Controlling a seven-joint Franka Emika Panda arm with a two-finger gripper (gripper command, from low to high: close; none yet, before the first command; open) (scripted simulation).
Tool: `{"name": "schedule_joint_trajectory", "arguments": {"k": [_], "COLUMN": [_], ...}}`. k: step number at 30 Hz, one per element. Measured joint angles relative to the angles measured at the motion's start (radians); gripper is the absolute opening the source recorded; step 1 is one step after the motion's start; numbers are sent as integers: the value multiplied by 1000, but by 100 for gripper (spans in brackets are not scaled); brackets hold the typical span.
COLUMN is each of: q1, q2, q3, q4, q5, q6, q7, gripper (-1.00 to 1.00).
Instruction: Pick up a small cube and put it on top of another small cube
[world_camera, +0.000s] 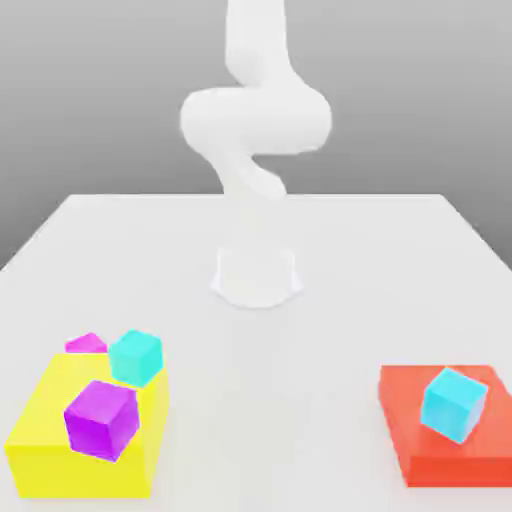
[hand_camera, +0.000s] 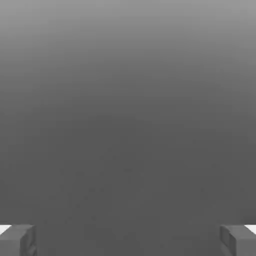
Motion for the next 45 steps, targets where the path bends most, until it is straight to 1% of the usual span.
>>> {"name": "schedule_joint_trajectory", "arguments": {"k": [8,20,25,31,34,39,40,45], "q1": [-207,-486,-586,-698,-721,-744,-749,-749], "q2": [188,464,579,716,807,985,1012,1012], "q3": [13,11,-8,-55,-55,-21,-15,-15], "q4": [-129,-319,-398,-493,-505,-476,-471,-471], "q5": [16,13,2,-7,9,35,38,38], "q6": [132,326,406,503,573,718,740,743], "q7": [344,868,1094,1361,1411,1400,1398,1398], "gripper": [0,0,0,0,0,0,-100,-100]}}
